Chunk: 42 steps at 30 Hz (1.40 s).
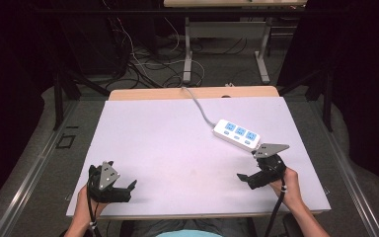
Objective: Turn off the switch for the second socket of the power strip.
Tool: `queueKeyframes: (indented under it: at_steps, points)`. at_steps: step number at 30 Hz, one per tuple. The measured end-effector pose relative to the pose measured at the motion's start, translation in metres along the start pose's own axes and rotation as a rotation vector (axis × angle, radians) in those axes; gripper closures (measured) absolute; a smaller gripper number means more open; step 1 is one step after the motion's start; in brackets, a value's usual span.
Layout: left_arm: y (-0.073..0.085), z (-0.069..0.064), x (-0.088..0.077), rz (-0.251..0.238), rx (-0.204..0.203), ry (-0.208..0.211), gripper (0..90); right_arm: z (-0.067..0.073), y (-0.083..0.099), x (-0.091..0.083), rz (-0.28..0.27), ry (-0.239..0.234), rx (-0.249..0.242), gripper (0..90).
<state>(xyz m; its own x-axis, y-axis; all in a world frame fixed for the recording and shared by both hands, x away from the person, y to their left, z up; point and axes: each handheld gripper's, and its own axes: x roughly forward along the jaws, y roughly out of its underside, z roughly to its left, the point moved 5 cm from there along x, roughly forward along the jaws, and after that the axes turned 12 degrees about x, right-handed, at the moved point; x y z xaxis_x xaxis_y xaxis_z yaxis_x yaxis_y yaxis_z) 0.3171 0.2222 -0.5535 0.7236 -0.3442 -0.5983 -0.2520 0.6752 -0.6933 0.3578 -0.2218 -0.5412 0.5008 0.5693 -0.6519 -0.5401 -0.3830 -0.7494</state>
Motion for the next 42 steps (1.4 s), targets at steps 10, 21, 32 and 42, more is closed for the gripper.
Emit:
queueKeyframes:
  at_steps: [10, 21, 32, 42]
  points:
    - [0.000, 0.000, 0.000, 0.001, -0.001, -0.002, 1.6, -0.008, -0.008, 0.006, -0.001, 0.022, 0.002, 1.7]
    - [0.001, 0.000, 0.001, 0.001, -0.001, -0.004, 1.6, -0.018, -0.019, 0.014, -0.005, 0.035, 0.009, 1.8]
    - [0.001, 0.001, 0.001, 0.005, 0.008, 0.000, 1.9, -0.023, -0.028, 0.024, 0.004, 0.043, -0.001, 1.9]
    - [0.001, 0.001, 0.002, -0.008, 0.003, 0.004, 1.9, -0.027, -0.042, 0.032, 0.021, 0.052, 0.000, 2.1]
